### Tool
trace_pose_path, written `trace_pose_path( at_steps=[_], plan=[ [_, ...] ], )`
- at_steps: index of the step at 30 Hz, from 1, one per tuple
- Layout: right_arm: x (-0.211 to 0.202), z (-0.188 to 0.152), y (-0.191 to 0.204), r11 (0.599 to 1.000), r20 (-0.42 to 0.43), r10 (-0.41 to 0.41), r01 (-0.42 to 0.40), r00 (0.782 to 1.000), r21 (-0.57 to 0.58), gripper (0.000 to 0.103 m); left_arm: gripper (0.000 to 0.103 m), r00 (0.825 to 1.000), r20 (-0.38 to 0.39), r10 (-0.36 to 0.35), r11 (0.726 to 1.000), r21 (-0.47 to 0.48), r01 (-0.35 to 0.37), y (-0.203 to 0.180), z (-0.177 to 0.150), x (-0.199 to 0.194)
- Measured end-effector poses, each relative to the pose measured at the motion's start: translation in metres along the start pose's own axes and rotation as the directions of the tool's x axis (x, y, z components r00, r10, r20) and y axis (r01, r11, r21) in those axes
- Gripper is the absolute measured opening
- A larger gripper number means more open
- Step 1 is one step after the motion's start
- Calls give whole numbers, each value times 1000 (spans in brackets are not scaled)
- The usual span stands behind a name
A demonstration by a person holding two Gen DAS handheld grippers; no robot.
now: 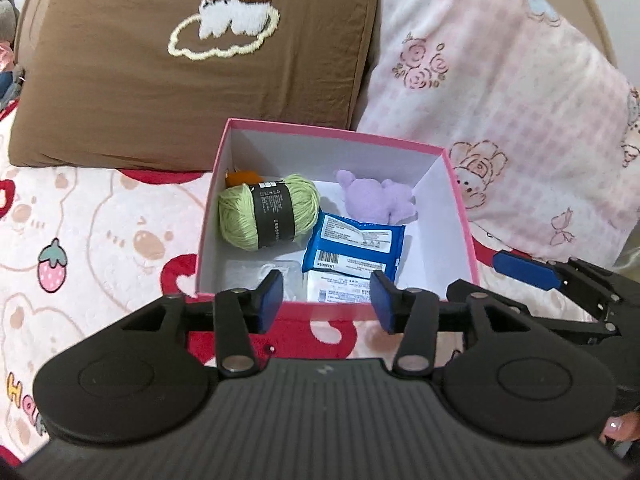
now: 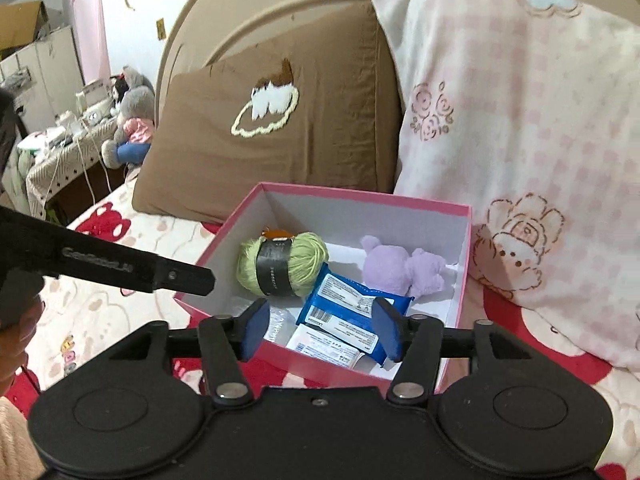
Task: Organize objects
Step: 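Raise the open left tool away from the pink box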
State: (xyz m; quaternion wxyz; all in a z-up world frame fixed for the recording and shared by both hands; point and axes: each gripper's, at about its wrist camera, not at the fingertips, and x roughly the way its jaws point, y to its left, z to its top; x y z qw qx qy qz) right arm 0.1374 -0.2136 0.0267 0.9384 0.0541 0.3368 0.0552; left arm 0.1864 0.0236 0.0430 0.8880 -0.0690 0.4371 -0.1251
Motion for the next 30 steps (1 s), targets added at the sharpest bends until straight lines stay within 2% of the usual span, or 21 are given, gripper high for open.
trace_pose_path(
  at_steps=[2,6,13,16,19,23,27,30],
  plan=[
    [-10,-3,5,1000,16,-5,5,1000,0,66,60,1000,-2,14,1000,14,-14,-3,-6,-9],
    [-24,-8,15,1000,6,-28,28,1000,-13,70,71,999,-6,32,999,14,-32,-4,-17,-23],
    [-54,-18,27,997,38,-65,66,997,-36,96,99,999,11,53,998,44,-53,-7,-34,-44],
    [-63,-23,31,994,49,-102,104,994,-34,99,102,996,16,88,994,65,-89,-10,-38,-49],
    [-70,-27,35,991,41,-129,131,991,-34,100,103,993,-27,115,992,59,-113,-9,-41,-48],
    [-73,-33,38,988,8,-155,155,988,-11,101,103,993,-36,110,993,35,-109,-3,-51,-46],
    [-76,-47,39,981,-10,-193,193,981,32,101,103,988,-61,145,988,58,-142,-1,-58,-42],
    [-72,-56,41,979,-54,-201,202,978,11,101,103,983,-74,171,984,59,-167,1,-63,-43]
  ],
)
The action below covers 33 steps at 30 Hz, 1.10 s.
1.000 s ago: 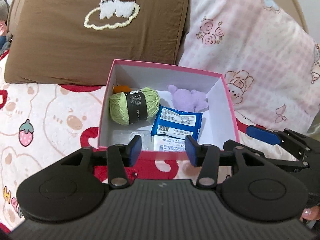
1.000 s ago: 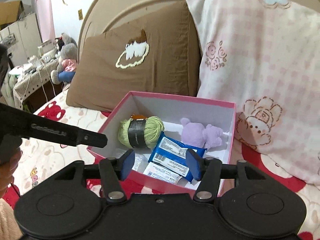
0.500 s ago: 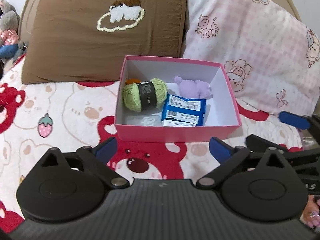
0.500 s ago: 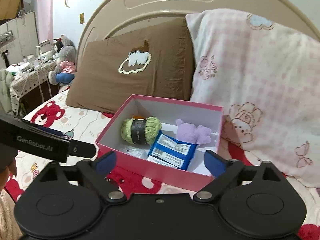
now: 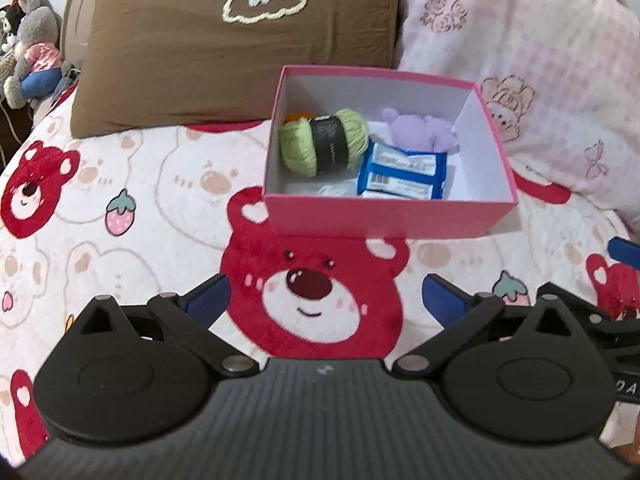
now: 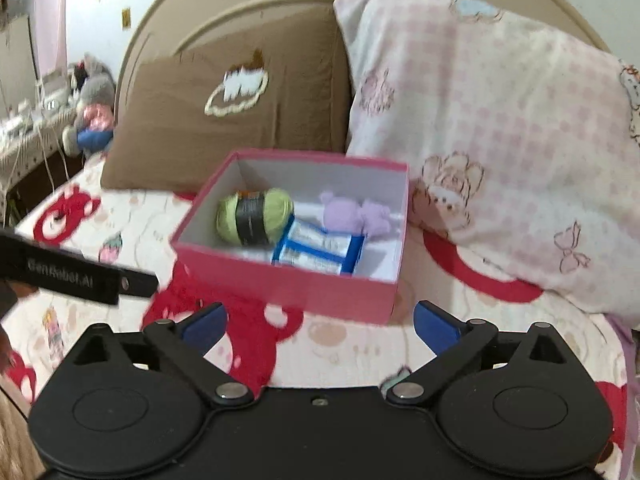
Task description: Organize objects
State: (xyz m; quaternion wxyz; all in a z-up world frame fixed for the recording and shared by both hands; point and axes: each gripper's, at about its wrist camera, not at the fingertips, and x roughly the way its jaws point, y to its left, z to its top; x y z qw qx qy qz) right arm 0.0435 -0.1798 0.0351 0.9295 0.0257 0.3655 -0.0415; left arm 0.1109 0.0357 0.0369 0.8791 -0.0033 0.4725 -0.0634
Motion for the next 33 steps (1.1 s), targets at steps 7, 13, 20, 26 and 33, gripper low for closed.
trace_pose_path(
  at_steps=[7,13,20,26,33],
  plan=[
    [0,-8,3,999,-34,-43,43,999,14,101,103,999,-30,36,999,20,-36,1,-14,0],
    [0,-8,2,998,-73,-37,40,997,42,101,103,999,-42,29,1000,8,-28,7,-24,1],
    [-4,-12,-1,996,-92,-65,69,994,51,101,103,999,-25,41,998,38,-40,4,-28,-4],
    [-4,-16,-7,993,-113,-97,104,989,54,101,103,1000,-18,24,998,53,-23,2,-29,-6],
    [-3,-18,-7,992,-109,-113,119,988,47,101,103,998,-40,41,996,75,-38,-1,-32,0]
  ],
)
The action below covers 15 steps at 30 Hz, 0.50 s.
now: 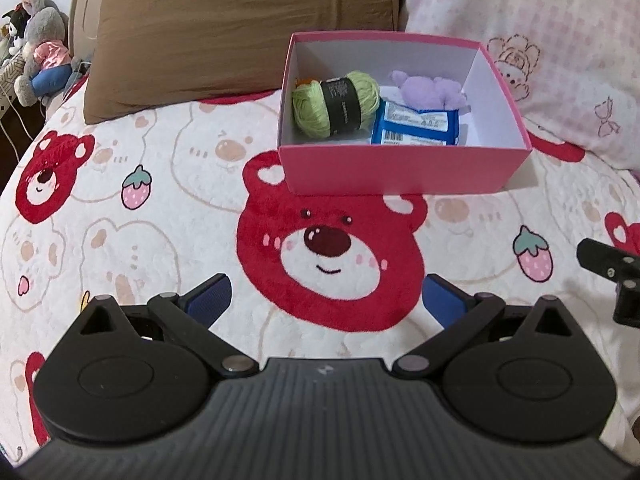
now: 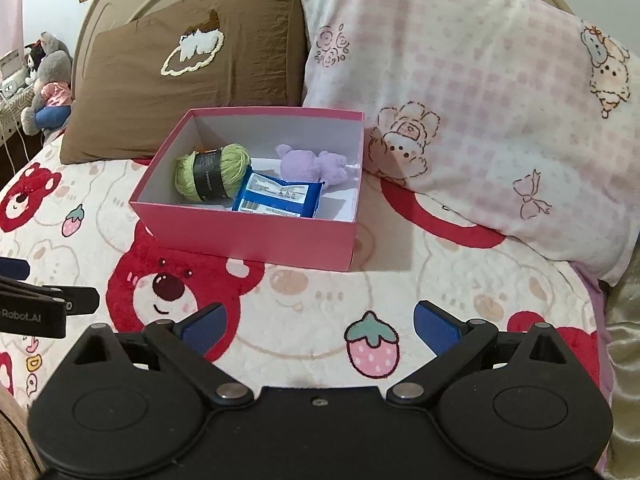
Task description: Organize objects
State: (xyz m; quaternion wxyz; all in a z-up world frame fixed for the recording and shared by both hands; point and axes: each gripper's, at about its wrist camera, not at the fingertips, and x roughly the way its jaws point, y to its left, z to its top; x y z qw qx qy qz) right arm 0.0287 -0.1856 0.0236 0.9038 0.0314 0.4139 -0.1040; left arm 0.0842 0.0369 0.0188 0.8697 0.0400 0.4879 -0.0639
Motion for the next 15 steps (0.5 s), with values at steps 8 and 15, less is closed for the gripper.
trace_pose_path(
  at_steps=[8,15],
  plan=[
    [3,-3,-5,1000,9,-15,15,1000,-2,101,103,1000,-15,-4,1000,0,4,0,0,3],
    [3,-4,-5,1000,9,-16,16,1000,8,101,103,1000,-23,-3,1000,8,3,-1,-3,7]
  ],
)
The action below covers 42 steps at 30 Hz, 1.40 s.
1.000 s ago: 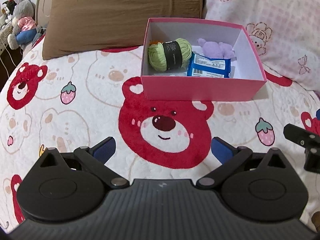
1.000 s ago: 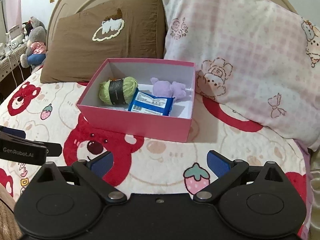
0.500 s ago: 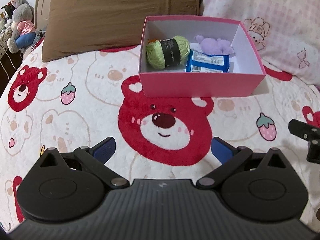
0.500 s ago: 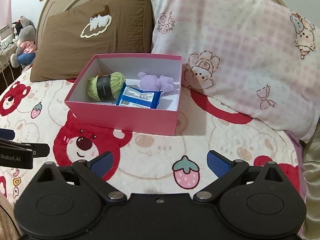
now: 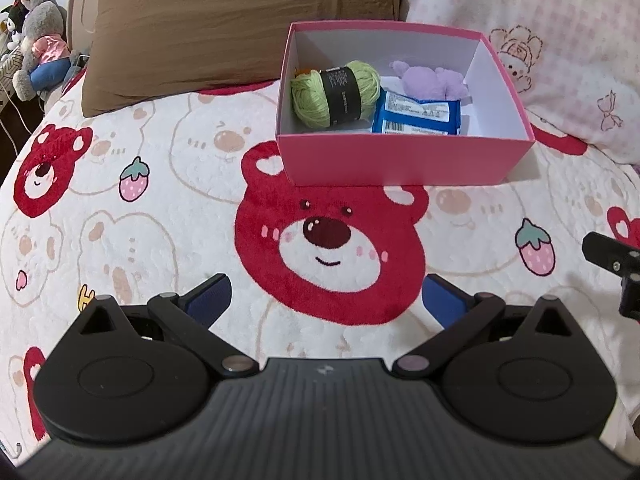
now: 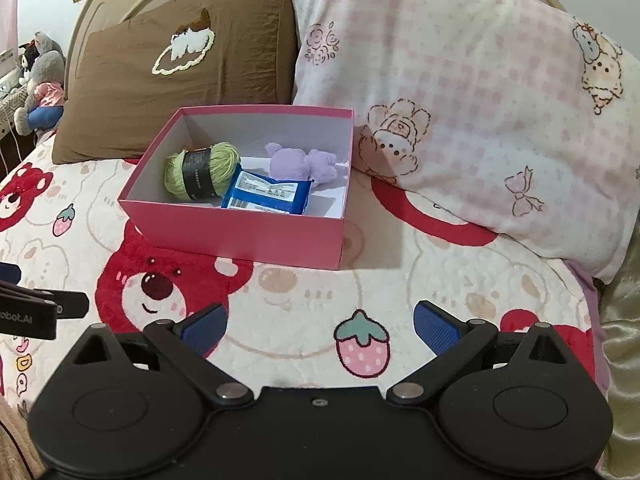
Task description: Organize objects
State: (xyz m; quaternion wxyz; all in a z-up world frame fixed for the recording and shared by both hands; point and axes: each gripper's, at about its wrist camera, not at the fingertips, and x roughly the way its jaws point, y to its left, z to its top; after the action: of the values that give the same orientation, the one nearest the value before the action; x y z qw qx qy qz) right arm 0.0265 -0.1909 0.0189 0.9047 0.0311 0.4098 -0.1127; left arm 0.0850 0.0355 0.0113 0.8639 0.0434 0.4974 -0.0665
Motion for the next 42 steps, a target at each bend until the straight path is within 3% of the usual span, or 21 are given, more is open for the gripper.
trace_pose_path(
  at_steps=[16,42],
  plan=[
    [1,1,10,1000,-10,14,-14,1000,-7,101,103,999,-32,-29,999,-14,29,5,0,7],
    [-4,4,23,999,1,13,-13,1000,-29,101,103,998,-22,-57,998,17,57,1,0,-3]
  ],
)
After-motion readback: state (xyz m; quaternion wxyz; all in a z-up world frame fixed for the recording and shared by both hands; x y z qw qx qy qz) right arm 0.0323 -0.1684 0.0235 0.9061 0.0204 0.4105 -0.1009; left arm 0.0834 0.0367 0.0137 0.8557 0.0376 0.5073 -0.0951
